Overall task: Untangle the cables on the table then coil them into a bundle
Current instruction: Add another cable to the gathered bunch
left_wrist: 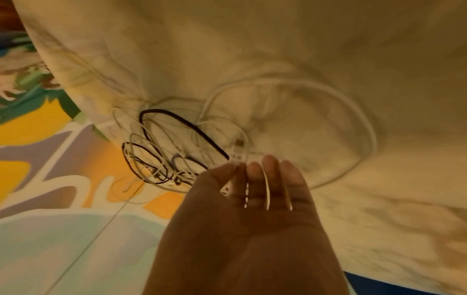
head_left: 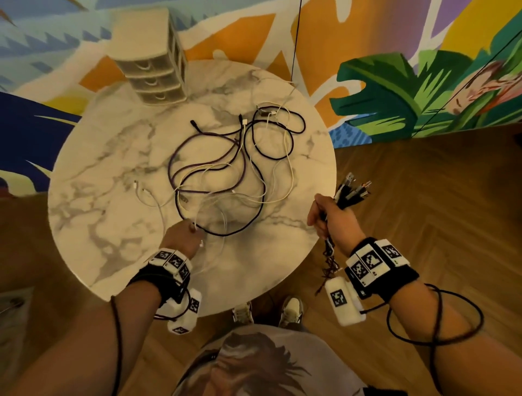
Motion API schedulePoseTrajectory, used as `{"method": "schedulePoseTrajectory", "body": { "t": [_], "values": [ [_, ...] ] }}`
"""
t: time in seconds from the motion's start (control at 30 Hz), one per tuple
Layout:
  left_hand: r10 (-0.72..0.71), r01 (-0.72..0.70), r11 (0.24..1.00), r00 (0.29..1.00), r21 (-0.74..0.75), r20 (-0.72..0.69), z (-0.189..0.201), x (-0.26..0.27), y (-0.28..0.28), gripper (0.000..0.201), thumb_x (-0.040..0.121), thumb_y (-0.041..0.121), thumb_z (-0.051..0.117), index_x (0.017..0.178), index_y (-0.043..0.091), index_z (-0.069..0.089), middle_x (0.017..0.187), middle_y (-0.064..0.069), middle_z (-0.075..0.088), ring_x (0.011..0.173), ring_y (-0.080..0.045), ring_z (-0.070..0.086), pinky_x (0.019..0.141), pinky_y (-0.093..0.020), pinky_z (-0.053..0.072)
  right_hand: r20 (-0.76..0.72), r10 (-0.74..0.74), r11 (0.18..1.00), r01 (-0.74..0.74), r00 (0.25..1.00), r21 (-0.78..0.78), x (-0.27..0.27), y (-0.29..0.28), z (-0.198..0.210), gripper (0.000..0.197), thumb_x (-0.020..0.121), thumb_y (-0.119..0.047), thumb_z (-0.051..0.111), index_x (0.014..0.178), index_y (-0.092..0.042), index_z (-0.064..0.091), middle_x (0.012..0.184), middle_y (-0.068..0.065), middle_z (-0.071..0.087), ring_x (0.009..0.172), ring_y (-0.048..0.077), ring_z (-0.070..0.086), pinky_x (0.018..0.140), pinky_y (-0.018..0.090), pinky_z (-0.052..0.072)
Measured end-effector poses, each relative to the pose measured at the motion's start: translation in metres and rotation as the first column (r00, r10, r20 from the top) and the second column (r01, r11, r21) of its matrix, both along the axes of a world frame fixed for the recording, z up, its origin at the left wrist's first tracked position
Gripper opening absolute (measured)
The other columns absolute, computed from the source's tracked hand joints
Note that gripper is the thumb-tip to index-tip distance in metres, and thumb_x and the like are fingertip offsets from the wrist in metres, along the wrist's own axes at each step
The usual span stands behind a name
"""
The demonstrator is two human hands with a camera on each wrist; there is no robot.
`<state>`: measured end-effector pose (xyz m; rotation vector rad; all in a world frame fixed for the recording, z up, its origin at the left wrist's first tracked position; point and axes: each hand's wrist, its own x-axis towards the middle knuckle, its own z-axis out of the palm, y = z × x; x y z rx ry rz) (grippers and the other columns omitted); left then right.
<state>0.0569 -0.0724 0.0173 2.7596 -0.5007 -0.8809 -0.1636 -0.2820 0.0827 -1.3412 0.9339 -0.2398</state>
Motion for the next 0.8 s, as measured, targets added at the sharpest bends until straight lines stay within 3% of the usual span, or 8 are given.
{"method": "schedulePoseTrajectory", "body": {
  "t": [0.13, 0.23, 0.33, 0.43, 0.5, 0.6, 0.7, 0.8],
  "values": [
    [0.123, -0.056, 0.936, 0.977, -0.347, 0.176, 0.034, 0.002, -0.011, 0.021, 0.084, 0.027, 0.054, 0.073, 0.014, 0.042, 0.07, -0.011, 0.057, 0.071, -0.032, 0.056, 0.06, -0.036, 0.04, -0.012, 0.1, 0.994, -0.101, 0.995, -0.033, 0.003, 0.008, 0.008, 0.055, 0.104, -0.02, 0.026, 0.069, -0.002, 0.064, 0.051, 0.009, 0.045, 0.035, 0.01, 0.034, 0.04, 0.021, 0.031],
    [0.13, 0.019, 0.771, 0.974, -0.637, 0.185, 0.072, 0.005, -0.036, 0.01, 0.085, 0.024, 0.053, 0.081, 0.016, 0.049, 0.069, -0.006, 0.062, 0.064, -0.026, 0.06, 0.061, -0.039, 0.05, 0.008, 0.157, 0.985, -0.156, 0.988, -0.078, 0.009, 0.014, 0.01, 0.046, 0.104, -0.021, 0.026, 0.093, -0.005, 0.068, 0.07, 0.009, 0.055, 0.038, 0.008, 0.036, 0.041, 0.022, 0.033],
    [-0.022, 0.279, 0.633, 0.939, -0.722, 0.344, 0.115, -0.004, -0.067, 0.008, 0.086, 0.017, 0.057, 0.083, 0.011, 0.061, 0.074, -0.002, 0.062, 0.068, -0.014, 0.056, 0.067, -0.032, 0.046, 0.078, 0.176, 0.967, -0.157, 0.981, -0.202, 0.014, 0.016, 0.018, 0.038, 0.104, -0.023, 0.029, 0.113, -0.016, 0.065, 0.082, 0.006, 0.057, 0.042, 0.007, 0.037, 0.045, 0.034, 0.043],
    [-0.318, 0.553, 0.545, 0.832, -0.63, 0.455, 0.14, -0.021, -0.093, 0.011, 0.084, 0.019, 0.061, 0.085, 0.012, 0.069, 0.079, 0.001, 0.061, 0.072, -0.006, 0.051, 0.068, -0.015, 0.037, 0.131, 0.2, 0.942, -0.155, 0.971, -0.297, 0.02, 0.014, 0.033, 0.033, 0.101, -0.028, 0.032, 0.125, -0.041, 0.051, 0.085, 0.004, 0.056, 0.048, 0.01, 0.04, 0.046, 0.043, 0.048],
    [-0.5, 0.632, 0.498, 0.769, -0.594, 0.399, 0.147, -0.033, -0.103, 0.014, 0.086, 0.021, 0.06, 0.09, 0.014, 0.072, 0.079, 0.004, 0.058, 0.069, -0.003, 0.048, 0.066, -0.012, 0.034, 0.107, 0.226, 0.933, -0.183, 0.968, -0.309, 0.027, 0.014, 0.043, 0.035, 0.102, -0.019, 0.034, 0.124, -0.04, 0.052, 0.08, 0.004, 0.056, 0.05, 0.015, 0.042, 0.046, 0.043, 0.049],
    [-0.594, 0.633, 0.456, 0.74, -0.626, 0.315, 0.158, -0.047, -0.111, 0.014, 0.088, 0.018, 0.058, 0.097, 0.016, 0.069, 0.084, 0.003, 0.06, 0.074, -0.007, 0.054, 0.065, -0.019, 0.042, 0.001, 0.275, 0.894, -0.256, 0.961, -0.368, 0.034, 0.015, 0.049, 0.027, 0.1, -0.014, 0.038, 0.089, -0.011, 0.062, 0.057, -0.008, 0.049, 0.047, 0.014, 0.044, 0.047, 0.048, 0.048],
    [-0.572, 0.515, 0.471, 0.796, -0.716, 0.197, 0.169, -0.048, -0.116, 0.006, 0.087, 0.015, 0.059, 0.093, 0.014, 0.061, 0.079, -0.003, 0.065, 0.073, -0.015, 0.061, 0.066, -0.031, 0.049, -0.011, 0.299, 0.903, -0.287, 0.954, -0.321, 0.036, 0.019, 0.045, 0.031, 0.1, -0.017, 0.041, 0.074, -0.023, 0.055, 0.058, -0.012, 0.051, 0.047, 0.006, 0.043, 0.046, 0.036, 0.043],
    [-0.602, 0.433, 0.486, 0.795, -0.759, 0.069, 0.176, -0.047, -0.122, 0.002, 0.088, 0.011, 0.058, 0.09, 0.012, 0.059, 0.068, 0.004, 0.062, 0.059, -0.008, 0.058, 0.056, -0.028, 0.05, 0.049, 0.295, 0.927, -0.274, 0.954, -0.255, 0.04, 0.024, 0.047, 0.031, 0.1, -0.014, 0.043, 0.073, -0.024, 0.054, 0.061, -0.007, 0.05, 0.048, 0.002, 0.042, 0.047, 0.023, 0.038]
  ]
}}
